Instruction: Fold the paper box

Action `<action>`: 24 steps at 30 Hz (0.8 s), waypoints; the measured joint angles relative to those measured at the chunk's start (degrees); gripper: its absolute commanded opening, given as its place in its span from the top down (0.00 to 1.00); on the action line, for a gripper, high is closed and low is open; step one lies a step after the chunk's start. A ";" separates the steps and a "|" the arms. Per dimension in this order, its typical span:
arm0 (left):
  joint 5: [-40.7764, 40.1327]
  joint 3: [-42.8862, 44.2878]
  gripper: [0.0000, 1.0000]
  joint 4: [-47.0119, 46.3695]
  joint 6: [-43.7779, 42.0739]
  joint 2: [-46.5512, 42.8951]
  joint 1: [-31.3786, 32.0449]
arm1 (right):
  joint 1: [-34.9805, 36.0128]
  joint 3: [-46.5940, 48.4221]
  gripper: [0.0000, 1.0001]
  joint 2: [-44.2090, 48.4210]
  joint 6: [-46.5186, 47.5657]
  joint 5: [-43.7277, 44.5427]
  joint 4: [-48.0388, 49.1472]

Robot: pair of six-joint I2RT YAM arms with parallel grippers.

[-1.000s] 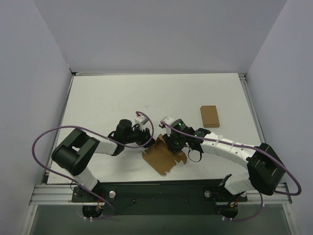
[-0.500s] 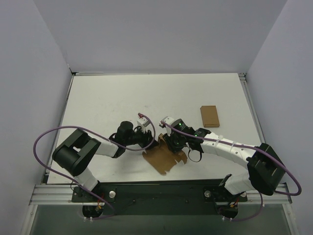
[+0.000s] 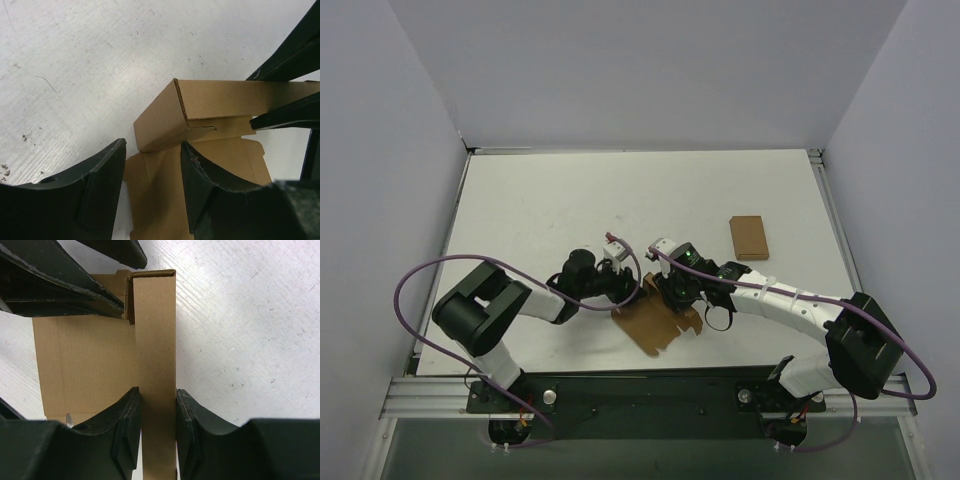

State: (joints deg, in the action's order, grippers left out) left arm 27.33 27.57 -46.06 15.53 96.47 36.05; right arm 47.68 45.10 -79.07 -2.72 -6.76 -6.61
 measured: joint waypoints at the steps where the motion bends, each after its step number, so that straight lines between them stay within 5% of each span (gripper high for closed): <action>1: -0.24 0.00 0.43 -0.20 -0.33 0.00 0.11 | -0.02 0.00 0.72 0.00 0.00 0.00 0.00; 24: -1.57 3.39 0.54 -1.03 -6.38 2.23 1.31 | -0.39 0.00 0.72 0.00 0.00 0.33 0.70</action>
State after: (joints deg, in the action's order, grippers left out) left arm 25.76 30.96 -47.09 9.15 98.70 37.36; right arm 47.29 45.10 -79.07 -2.72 -6.44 -5.91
